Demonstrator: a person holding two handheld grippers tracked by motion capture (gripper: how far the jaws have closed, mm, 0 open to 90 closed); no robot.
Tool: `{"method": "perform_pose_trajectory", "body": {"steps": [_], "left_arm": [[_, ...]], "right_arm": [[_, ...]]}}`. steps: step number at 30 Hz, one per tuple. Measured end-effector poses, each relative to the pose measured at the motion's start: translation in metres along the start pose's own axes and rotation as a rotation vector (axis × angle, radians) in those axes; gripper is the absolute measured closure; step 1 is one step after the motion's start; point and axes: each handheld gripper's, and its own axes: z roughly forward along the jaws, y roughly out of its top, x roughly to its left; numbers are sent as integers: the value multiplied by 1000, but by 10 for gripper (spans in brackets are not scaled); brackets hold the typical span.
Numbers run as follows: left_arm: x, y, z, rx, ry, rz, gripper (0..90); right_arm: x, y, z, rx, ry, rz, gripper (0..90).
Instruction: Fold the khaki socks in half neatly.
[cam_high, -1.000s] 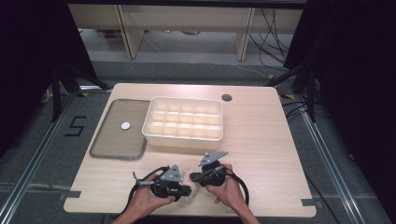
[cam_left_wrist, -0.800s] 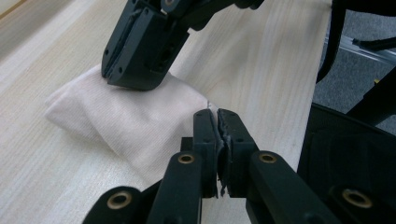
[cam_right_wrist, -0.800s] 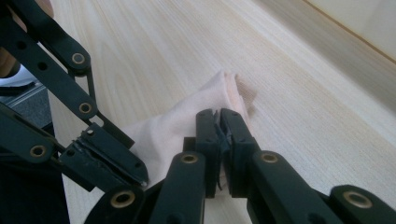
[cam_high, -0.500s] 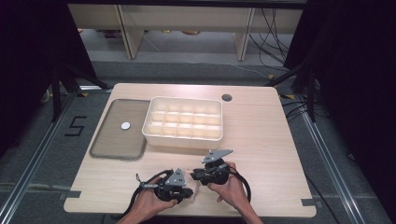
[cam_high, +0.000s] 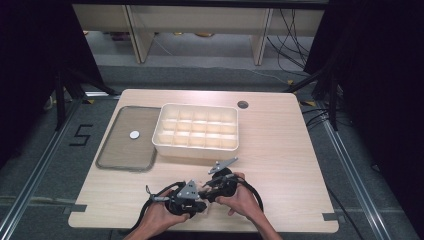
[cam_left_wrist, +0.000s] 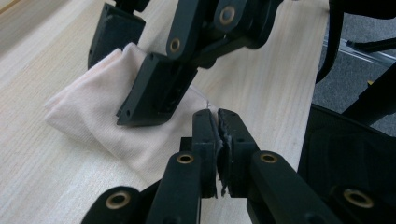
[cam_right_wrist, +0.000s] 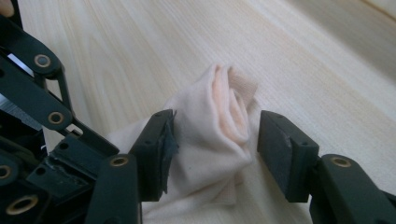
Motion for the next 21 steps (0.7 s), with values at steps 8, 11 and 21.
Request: {"method": "perform_pose_trajectory", "body": {"steps": [8,11,21], "left_arm": [[2,0,-2,7,2,47,839],[-1,-1,-2,-1,-2,7,810],[6,-21,-36,-51,29,-44,583]], "right_arm": [[2,-1,4,13,27,28,586],[1,-1,4,14,34,36,609],[0,-2,5,-1,48,60,689]]}}
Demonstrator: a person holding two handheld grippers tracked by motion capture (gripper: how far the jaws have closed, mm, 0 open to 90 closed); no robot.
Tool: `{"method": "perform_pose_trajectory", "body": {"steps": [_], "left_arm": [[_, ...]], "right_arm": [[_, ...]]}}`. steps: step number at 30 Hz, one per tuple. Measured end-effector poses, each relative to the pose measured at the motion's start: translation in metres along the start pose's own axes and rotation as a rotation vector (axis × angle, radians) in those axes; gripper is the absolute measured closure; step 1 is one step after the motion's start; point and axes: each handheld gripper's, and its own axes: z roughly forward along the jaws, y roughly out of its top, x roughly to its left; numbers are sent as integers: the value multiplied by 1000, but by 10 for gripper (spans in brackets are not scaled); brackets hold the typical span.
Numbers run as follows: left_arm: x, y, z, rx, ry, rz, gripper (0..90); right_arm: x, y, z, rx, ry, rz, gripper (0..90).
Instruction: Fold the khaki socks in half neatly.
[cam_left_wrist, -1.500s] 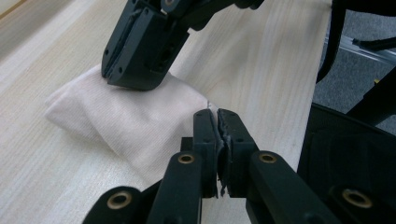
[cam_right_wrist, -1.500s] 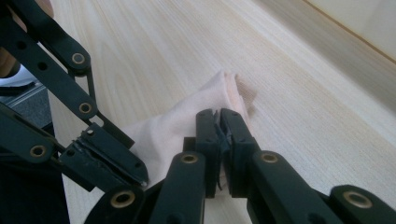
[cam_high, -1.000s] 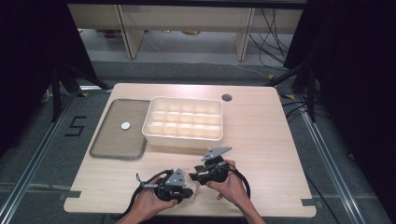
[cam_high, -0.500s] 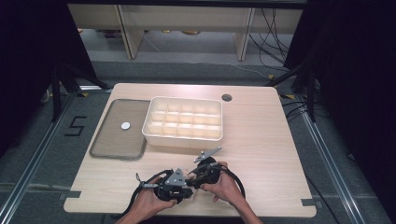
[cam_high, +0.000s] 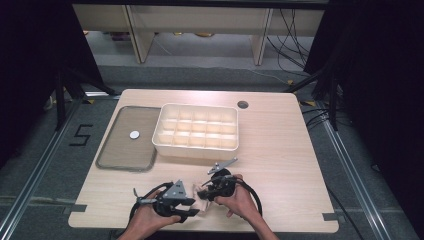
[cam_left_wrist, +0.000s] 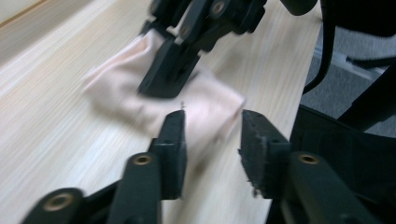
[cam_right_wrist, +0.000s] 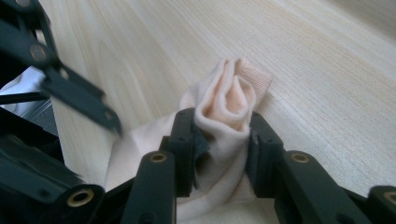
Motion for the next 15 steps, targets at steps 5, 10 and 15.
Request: {"method": "perform_pose_trajectory", "body": {"steps": [5,10,15], "left_arm": [[6,-17,-21,-24,38,-75,450],[12,-33,-35,-23,77,-101,390],[18,-42,-40,-6,107,-131,356]], "right_arm": [[1,0,0,-9,-4,-13,700],[2,0,0,-6,-3,-1,701],[2,0,0,-6,-6,-1,703]]}}
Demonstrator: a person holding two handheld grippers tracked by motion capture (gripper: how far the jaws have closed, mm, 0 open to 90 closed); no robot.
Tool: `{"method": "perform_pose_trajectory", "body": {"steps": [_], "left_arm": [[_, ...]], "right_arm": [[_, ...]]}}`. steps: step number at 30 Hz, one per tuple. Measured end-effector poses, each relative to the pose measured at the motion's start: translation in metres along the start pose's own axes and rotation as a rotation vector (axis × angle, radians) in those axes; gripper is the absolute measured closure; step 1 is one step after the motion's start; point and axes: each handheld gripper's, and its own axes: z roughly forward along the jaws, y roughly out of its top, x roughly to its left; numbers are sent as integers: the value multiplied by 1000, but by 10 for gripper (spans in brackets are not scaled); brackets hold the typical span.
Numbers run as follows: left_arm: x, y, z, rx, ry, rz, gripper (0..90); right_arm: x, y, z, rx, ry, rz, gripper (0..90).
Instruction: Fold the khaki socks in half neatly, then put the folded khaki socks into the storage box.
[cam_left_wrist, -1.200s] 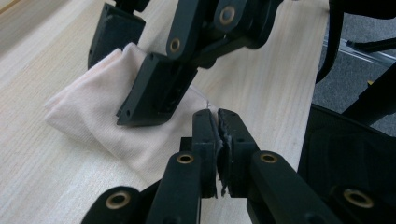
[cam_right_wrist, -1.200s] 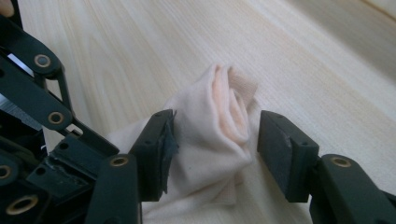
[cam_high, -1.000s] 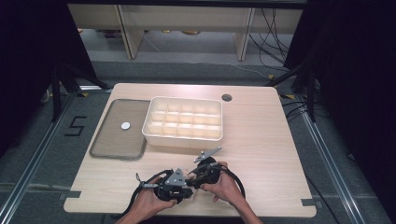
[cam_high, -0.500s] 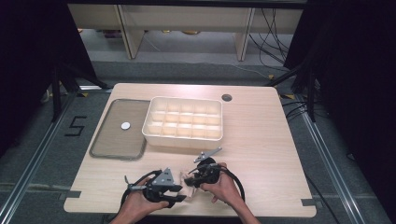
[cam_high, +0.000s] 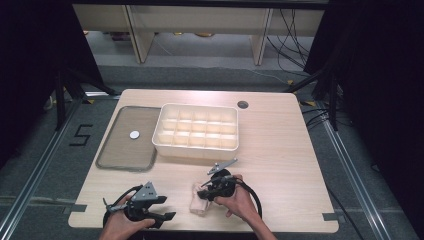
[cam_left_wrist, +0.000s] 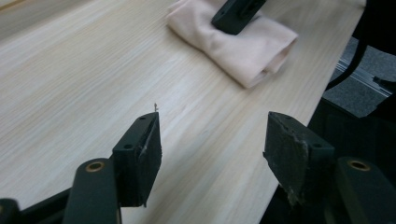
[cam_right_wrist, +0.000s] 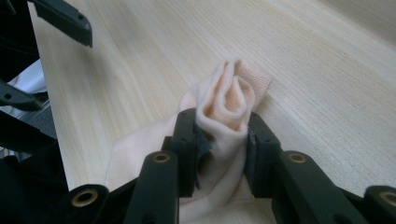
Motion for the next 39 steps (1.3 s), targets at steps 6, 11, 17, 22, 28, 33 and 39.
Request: {"method": "perform_pose_trajectory", "body": {"steps": [6,11,17,22,28,33,39], "left_arm": [[6,-4,0,8,11,-36,347],[11,-4,0,17,34,-13,326],[14,-5,0,28,38,-5,312],[16,-7,1,46,60,-25,281],[18,-7,1,46,72,-26,271],[18,-7,0,43,68,-28,264],[21,-7,-1,43,74,-15,260]], "right_arm": [[1,1,0,3,-11,-12,704],[2,1,-1,5,-14,-9,707],[2,3,0,3,0,-35,716],[5,4,-1,2,-20,-57,721],[7,6,-5,5,-22,-63,725],[8,7,-9,0,-14,-72,727],[11,11,-20,-19,-29,-95,728]]}}
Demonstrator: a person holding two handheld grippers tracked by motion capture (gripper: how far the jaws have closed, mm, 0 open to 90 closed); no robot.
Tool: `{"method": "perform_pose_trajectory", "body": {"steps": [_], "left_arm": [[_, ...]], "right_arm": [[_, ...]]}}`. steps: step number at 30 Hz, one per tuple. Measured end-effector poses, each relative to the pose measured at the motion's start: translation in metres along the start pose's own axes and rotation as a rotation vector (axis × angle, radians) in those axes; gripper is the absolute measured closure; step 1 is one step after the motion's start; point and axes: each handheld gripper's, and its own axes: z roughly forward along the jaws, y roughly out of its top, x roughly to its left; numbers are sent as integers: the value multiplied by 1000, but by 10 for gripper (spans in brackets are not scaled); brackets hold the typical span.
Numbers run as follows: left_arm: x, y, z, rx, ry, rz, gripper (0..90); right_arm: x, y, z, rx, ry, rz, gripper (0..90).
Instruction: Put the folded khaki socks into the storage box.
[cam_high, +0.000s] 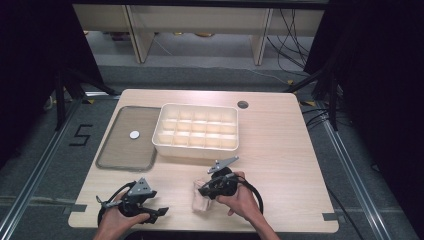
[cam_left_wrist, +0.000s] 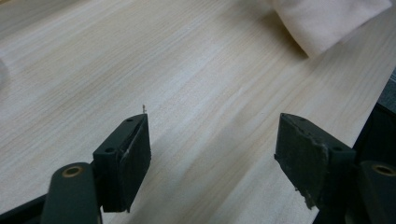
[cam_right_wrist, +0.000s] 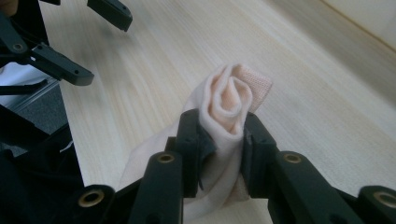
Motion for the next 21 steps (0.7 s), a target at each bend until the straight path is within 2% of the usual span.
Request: {"method": "perform_pose_trajectory", "body": {"steps": [2,3,6,7,8,9,12,14,15,16,17,20,21], "left_arm": [[1,0,0,4,-1,-1,258],[1,0,1,2,8,-16,258],[1,0,0,-8,2,-13,259],[1,0,-1,-4,14,-8,259],[0,1,-1,-12,6,-16,259],[2,1,-1,-4,18,-4,259],[2,1,0,-7,6,-22,259],[2,1,0,-6,3,-19,259],[2,2,0,-3,6,-1,259],[2,2,0,-1,6,-2,259],[2,2,0,-2,6,-2,259],[2,3,0,3,5,7,259],[2,3,0,3,4,3,259]], "right_arm": [[0,1,-3,-4,-13,3,728],[-1,2,-3,1,-6,-6,728],[-3,3,-5,-1,-12,7,728],[-4,4,-6,0,-16,6,728],[-5,4,-8,6,-18,11,728],[-6,5,-9,7,-21,14,728],[-9,6,-10,9,-20,20,728],[-10,7,-11,22,-27,8,728],[-9,8,-11,30,-28,16,728],[-8,8,-12,41,-34,32,728],[-10,9,-12,39,-36,8,728],[-10,12,-13,65,-45,15,728],[-10,16,-15,79,-61,21,728]]}}
